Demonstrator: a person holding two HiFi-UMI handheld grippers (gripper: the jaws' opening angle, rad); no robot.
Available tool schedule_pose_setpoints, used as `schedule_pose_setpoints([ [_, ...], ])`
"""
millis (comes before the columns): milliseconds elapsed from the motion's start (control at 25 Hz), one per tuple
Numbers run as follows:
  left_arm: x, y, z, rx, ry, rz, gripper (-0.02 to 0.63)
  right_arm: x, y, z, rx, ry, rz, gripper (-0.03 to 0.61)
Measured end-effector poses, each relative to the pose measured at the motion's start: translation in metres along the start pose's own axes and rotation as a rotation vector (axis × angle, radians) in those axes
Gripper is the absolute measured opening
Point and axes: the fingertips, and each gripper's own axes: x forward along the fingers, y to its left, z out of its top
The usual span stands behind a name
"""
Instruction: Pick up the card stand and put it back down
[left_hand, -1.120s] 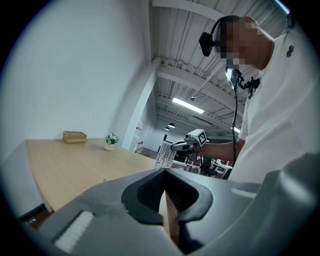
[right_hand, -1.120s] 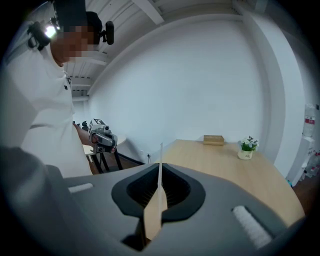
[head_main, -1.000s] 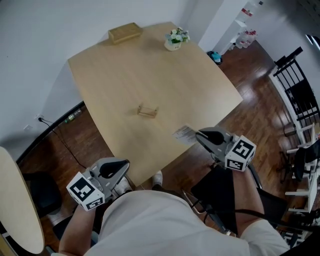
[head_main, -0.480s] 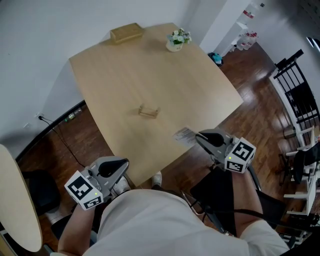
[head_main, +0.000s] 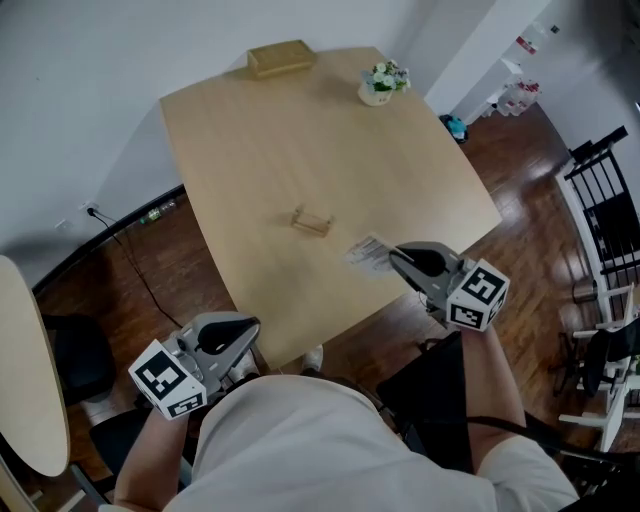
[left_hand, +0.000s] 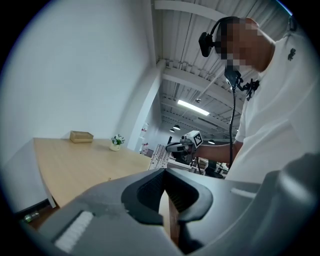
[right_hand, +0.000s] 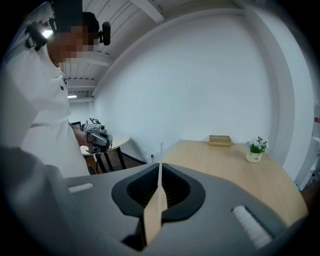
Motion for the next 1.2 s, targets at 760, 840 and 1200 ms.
schedule_pose_setpoints([
  [760,-0.008,-0.008,-0.011,-0.062,-0.035,0.206,0.005,0.096,-0.064,0.005,-0.046,0.029,0.155,0.020],
  [840,-0.009,-0.009,-0.013,-0.072,-0.042,0.230,0.005,0.105,-0.070,0.004,-0.048,0.038,0.164,0.020],
  [1200,-0.017,-0.016,-0.025,-0.113,-0.053,0.307,0.005,0.140,-0.086,-0.006,-0.059,0.064,0.193,0.020],
])
